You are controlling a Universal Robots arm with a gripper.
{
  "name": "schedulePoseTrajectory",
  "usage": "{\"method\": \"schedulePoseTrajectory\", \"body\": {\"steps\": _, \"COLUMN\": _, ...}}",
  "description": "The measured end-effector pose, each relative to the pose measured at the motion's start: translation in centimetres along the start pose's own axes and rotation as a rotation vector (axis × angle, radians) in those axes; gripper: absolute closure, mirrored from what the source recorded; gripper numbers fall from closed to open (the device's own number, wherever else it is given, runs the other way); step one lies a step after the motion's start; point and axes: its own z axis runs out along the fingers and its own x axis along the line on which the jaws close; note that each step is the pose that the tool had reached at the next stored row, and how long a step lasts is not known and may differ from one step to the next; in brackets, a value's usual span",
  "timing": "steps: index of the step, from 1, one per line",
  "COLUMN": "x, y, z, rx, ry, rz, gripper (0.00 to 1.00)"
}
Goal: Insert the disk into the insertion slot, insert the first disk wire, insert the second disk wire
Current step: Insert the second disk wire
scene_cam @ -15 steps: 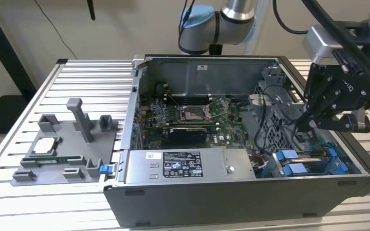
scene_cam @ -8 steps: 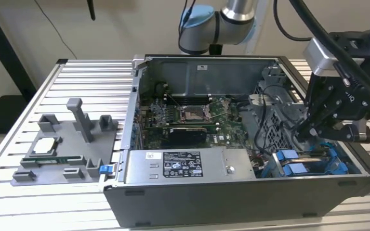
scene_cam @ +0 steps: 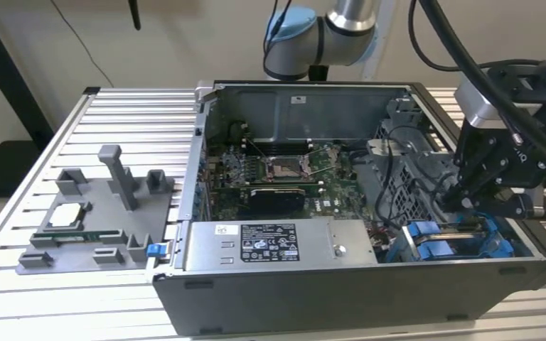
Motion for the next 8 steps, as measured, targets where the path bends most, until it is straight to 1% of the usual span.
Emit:
{"method": "schedulePoseTrajectory", "body": {"steps": 4, "x": 0.04, "y": -0.70, "z": 0.44, "rx": -0.0014, "ry": 0.0006, "rz": -0.009, "gripper": 1.00}}
{"method": "schedulePoseTrajectory", "body": {"steps": 8, "x": 0.04, "y": -0.72, "z": 0.44, "rx": -0.0020, "ry": 0.0011, "rz": -0.012, "gripper": 1.00}}
